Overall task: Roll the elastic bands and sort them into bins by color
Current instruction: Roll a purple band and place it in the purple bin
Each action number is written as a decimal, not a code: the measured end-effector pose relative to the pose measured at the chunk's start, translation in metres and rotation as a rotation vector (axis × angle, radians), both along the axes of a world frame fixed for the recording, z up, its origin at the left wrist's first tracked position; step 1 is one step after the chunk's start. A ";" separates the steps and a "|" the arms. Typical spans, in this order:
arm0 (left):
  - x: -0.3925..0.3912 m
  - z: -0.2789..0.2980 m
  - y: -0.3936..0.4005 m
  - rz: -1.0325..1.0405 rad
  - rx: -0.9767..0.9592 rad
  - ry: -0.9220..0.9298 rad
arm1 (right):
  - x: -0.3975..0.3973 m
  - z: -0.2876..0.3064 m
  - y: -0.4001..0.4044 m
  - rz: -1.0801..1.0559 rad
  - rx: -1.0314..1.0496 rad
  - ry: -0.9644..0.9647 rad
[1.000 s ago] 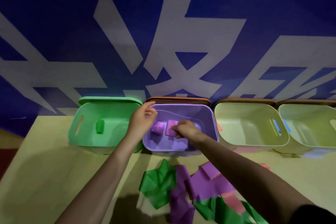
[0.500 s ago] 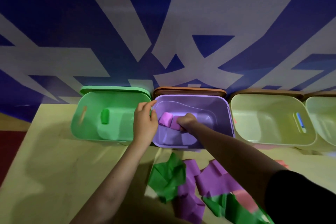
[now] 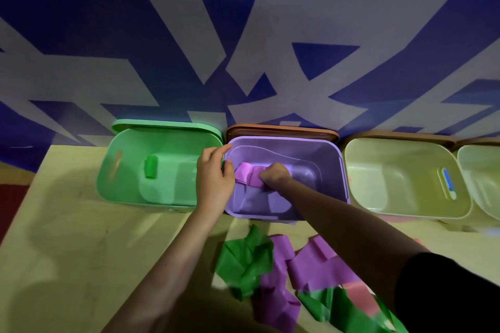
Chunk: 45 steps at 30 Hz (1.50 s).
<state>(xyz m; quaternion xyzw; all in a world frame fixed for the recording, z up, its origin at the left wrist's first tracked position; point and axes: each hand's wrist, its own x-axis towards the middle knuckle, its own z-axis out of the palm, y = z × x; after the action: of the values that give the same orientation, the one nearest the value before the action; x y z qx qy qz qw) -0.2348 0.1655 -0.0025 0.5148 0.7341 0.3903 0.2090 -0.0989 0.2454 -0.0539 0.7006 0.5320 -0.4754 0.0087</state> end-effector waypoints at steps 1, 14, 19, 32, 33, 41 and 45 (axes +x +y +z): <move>0.000 0.000 0.000 0.002 0.002 0.002 | 0.000 0.001 0.003 0.003 -0.013 -0.002; 0.000 -0.001 0.000 0.008 0.001 -0.048 | 0.021 -0.007 0.007 0.090 0.004 -0.070; 0.002 0.000 0.000 0.024 -0.003 -0.057 | 0.014 -0.013 0.012 0.141 0.021 -0.132; 0.001 0.003 0.000 0.010 -0.044 -0.036 | 0.018 -0.003 0.011 0.331 0.095 -0.177; 0.001 0.004 0.000 0.007 -0.051 -0.038 | 0.019 -0.003 0.010 0.332 0.096 -0.183; 0.001 0.005 -0.001 0.000 -0.058 -0.034 | 0.023 0.001 0.009 0.277 0.127 -0.154; 0.002 0.005 -0.002 -0.003 -0.061 -0.012 | 0.026 0.001 0.009 0.246 0.121 -0.139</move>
<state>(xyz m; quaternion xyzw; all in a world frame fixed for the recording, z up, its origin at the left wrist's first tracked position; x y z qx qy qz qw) -0.2332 0.1631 0.0024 0.5070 0.7436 0.3705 0.2297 -0.0727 0.2543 -0.0526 0.6605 0.6398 -0.3881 0.0616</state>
